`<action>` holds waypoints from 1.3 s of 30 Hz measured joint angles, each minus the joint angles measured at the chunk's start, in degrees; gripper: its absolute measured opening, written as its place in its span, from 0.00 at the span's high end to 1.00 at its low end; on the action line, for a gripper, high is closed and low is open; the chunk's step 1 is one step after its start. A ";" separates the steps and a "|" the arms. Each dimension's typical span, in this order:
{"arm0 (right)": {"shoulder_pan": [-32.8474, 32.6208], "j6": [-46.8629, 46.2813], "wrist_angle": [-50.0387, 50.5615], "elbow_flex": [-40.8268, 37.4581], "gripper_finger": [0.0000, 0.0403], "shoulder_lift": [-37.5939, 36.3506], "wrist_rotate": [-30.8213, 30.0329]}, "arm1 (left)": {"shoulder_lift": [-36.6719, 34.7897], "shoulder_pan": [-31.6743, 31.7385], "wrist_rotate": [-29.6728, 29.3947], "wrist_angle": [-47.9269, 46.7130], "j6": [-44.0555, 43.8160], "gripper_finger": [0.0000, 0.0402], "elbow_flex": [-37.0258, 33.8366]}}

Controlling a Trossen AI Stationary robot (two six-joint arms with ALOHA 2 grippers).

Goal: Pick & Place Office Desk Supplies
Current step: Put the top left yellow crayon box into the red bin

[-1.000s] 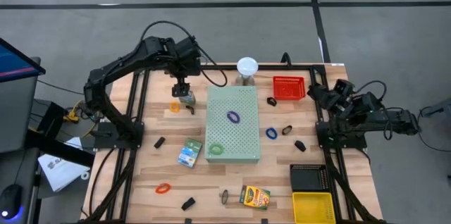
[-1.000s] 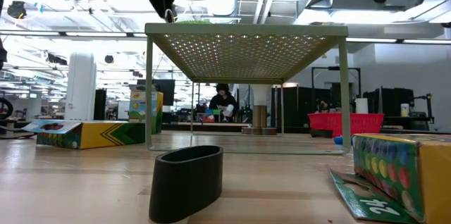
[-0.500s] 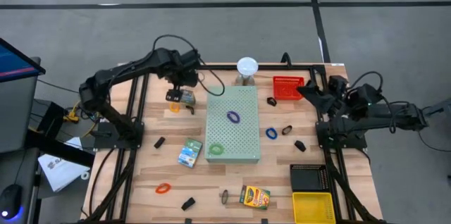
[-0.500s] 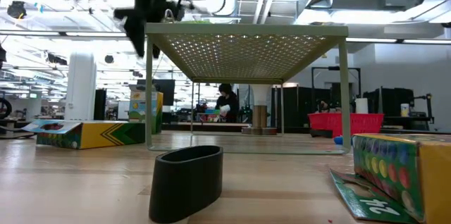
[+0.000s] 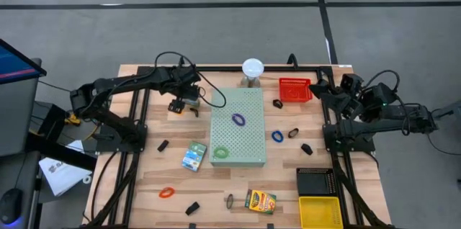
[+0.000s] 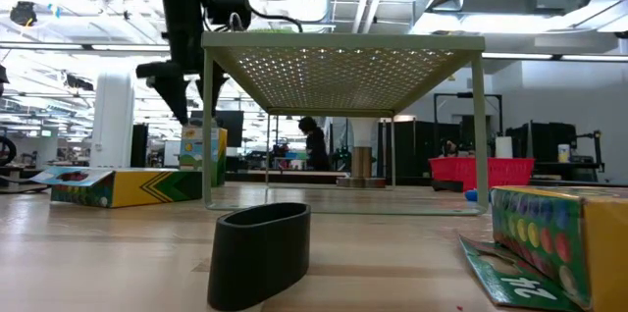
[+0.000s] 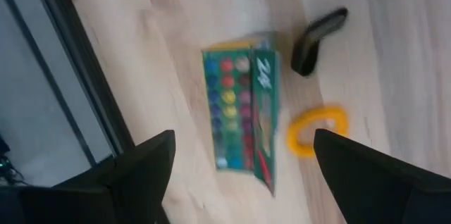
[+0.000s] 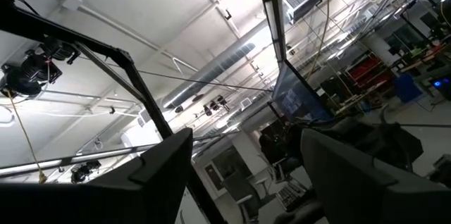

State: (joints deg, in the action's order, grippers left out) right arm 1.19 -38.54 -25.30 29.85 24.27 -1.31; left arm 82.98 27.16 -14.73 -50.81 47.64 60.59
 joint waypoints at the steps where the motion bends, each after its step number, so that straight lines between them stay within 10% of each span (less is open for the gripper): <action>1: 0.02 -0.22 0.00 0.00 0.35 -0.02 -0.03 | 0.00 0.22 0.18 0.71 -0.08 0.17 -0.30; 16: 0.07 -1.99 -0.44 0.00 0.35 -0.02 -1.72 | 6.74 5.06 4.61 2.09 -3.40 0.20 -0.38; 32: 0.07 -1.97 -0.21 0.00 0.35 0.15 -2.48 | 7.51 5.18 8.75 4.79 -8.17 0.78 -0.36; 39: 0.07 -1.99 -0.02 0.00 0.35 0.15 -3.25 | 6.13 5.18 12.25 5.01 -13.55 0.80 -0.38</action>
State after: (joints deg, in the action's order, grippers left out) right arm 1.26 -40.53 -25.32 29.85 24.43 -4.56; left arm 89.11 32.34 -2.48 -45.80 34.08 60.20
